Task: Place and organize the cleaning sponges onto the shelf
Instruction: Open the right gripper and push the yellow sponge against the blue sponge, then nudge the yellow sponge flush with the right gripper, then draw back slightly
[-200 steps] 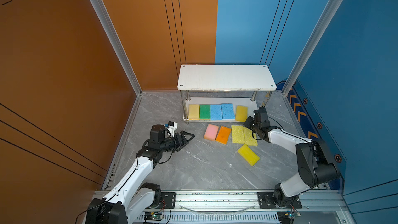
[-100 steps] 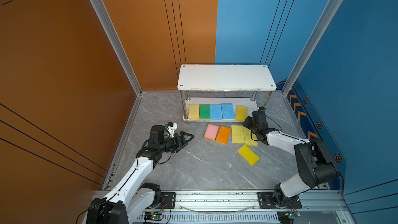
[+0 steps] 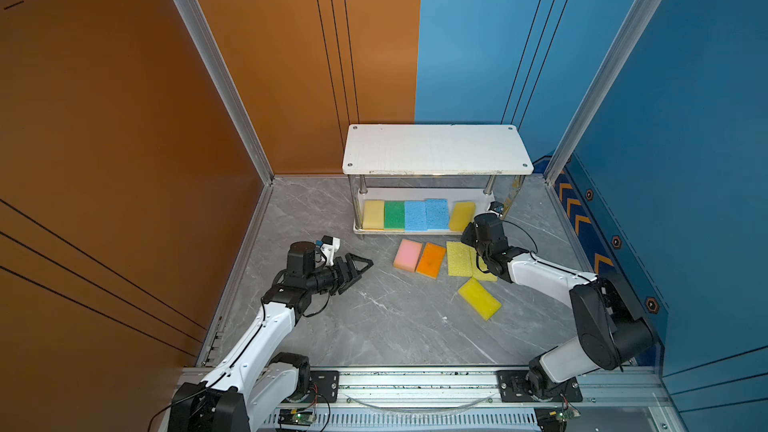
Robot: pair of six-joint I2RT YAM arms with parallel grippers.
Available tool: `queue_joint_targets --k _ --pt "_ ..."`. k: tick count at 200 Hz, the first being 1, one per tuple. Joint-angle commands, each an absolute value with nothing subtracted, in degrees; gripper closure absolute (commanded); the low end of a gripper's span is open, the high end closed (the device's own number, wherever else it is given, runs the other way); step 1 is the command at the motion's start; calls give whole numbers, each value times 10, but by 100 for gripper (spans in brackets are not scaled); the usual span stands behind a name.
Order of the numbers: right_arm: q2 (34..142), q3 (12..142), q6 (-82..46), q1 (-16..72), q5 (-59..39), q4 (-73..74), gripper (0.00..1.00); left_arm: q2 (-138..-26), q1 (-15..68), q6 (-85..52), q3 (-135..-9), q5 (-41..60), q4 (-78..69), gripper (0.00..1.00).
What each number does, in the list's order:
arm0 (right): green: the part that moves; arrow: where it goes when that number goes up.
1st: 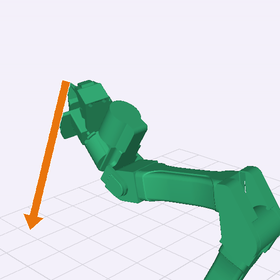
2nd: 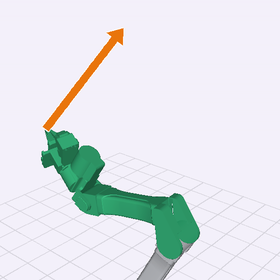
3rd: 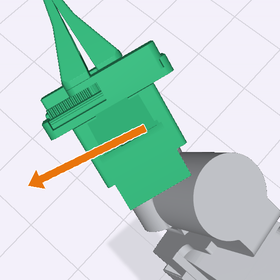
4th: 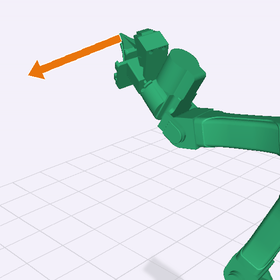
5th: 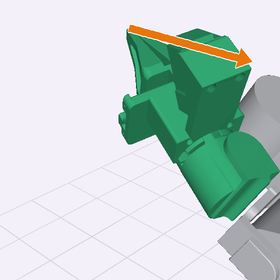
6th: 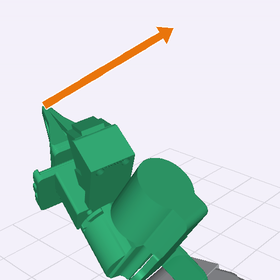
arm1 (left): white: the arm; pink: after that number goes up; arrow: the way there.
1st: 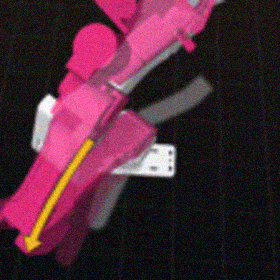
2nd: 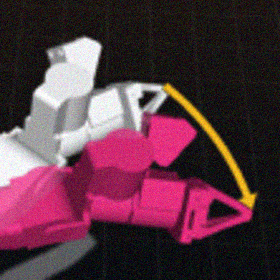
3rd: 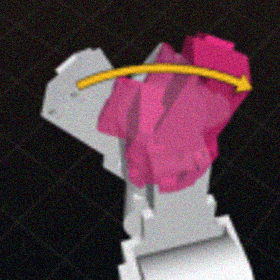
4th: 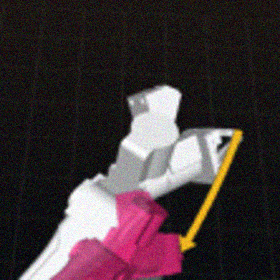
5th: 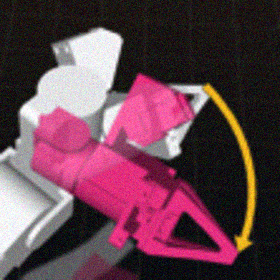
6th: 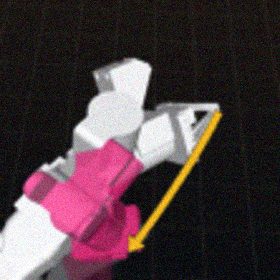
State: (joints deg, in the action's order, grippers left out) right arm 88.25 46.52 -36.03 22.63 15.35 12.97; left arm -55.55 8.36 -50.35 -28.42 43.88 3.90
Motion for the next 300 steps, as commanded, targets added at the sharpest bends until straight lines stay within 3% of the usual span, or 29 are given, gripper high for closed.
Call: queue_joint_targets --k 1,98,243,300 --pt "901 498 -343 223 150 108 64 -549 76 -491 -274 454 40 22" --pt "898 517 -369 211 191 10 40 -541 62 -492 -269 465 41 22" --pt "852 493 -396 167 113 -27 38 -543 62 -497 -271 464 39 22" --pt "842 464 -435 141 -73 39 39 -541 62 -500 -271 463 39 22"
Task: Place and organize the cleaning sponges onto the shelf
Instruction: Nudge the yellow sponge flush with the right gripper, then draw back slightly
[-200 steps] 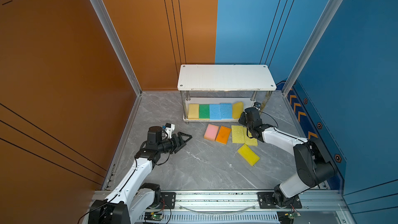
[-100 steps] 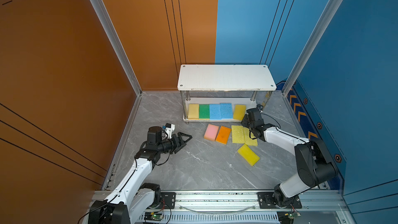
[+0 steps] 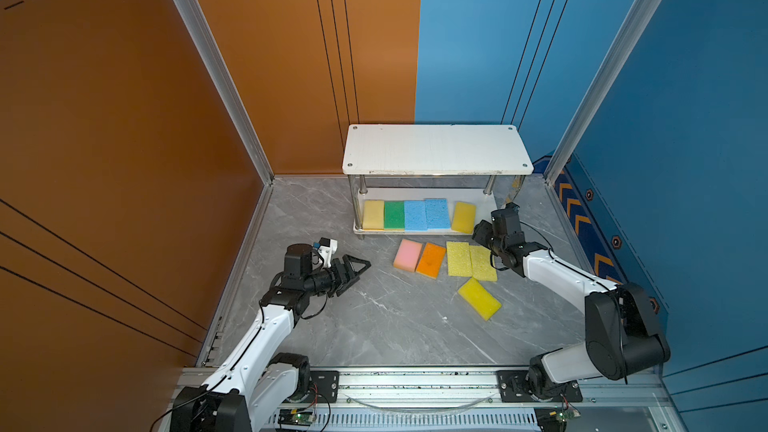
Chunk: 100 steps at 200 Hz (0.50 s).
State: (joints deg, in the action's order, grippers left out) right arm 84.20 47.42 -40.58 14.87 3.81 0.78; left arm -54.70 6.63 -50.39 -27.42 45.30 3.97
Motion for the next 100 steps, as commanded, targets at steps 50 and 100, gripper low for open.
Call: queue_joint_targets --k 50,100 --pt "866 472 -463 140 -132 68 16 -541 62 -500 -271 463 39 22" --pt "881 489 -482 140 -145 71 15 -544 62 -499 -269 463 37 22"
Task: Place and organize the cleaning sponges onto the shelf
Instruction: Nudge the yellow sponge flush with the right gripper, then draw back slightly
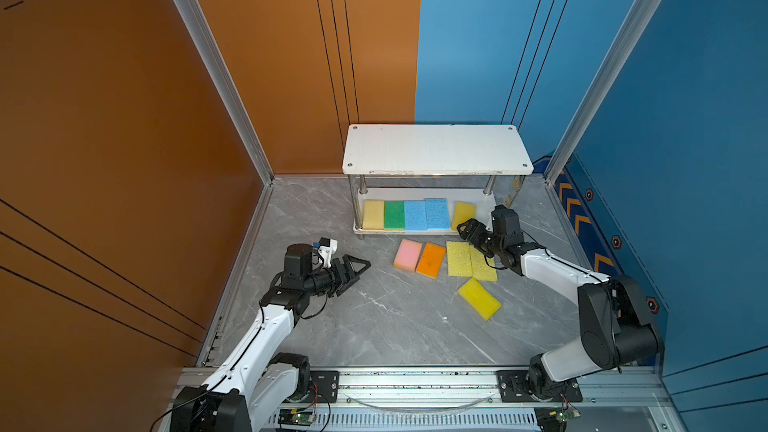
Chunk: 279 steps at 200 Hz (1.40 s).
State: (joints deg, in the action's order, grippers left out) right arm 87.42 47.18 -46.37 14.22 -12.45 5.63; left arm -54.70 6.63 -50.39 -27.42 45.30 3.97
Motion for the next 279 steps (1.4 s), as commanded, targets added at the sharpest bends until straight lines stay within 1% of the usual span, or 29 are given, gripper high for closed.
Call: queue_joint_targets --k 1,33,105,279 --pt "881 489 -482 141 -146 72 15 -544 62 -499 -269 463 37 22" --pt "885 493 -489 139 -166 84 15 -546 62 -499 -268 463 35 22" --pt "909 516 -486 127 -171 86 16 -545 62 -499 -265 463 35 22" --pt "959 563 -416 126 -66 49 16 -549 62 -495 -267 457 44 21"
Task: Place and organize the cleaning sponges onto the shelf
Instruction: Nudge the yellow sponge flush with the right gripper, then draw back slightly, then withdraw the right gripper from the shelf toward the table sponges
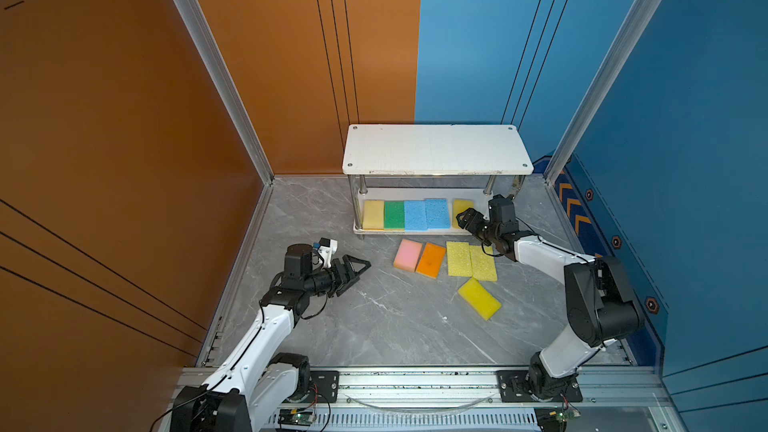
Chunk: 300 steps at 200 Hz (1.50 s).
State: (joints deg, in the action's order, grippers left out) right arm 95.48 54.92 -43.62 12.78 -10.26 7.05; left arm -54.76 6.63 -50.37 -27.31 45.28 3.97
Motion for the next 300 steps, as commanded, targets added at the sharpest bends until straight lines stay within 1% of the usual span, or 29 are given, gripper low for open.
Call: queue_joint_targets --k 1,25,68,132,190,222,231,269,300 --pt "958 563 -416 127 -66 48 16 -550 61 -496 -267 457 44 21" --pt "947 562 -405 142 -49 36 18 -552 61 -495 -267 455 43 21" --pt "912 575 -350 189 26 -16 24 -552 62 -495 -267 456 43 21" --pt "962 642 -289 195 26 -51 32 -547 62 -496 -263 457 44 21" --pt "1016 681 -220 212 74 -73 36 -552 58 -494 -264 461 44 21" --pt "1041 696 -179 224 114 -84 37 -554 58 -494 -263 462 44 21" --pt "1044 699 -173 227 119 -86 43 -554 58 -494 -263 463 44 21" --pt "1052 715 -145 238 154 -107 45 -555 57 -495 -263 463 42 21" --pt "1045 717 -131 252 187 -116 43 -555 57 -497 -261 462 41 21"
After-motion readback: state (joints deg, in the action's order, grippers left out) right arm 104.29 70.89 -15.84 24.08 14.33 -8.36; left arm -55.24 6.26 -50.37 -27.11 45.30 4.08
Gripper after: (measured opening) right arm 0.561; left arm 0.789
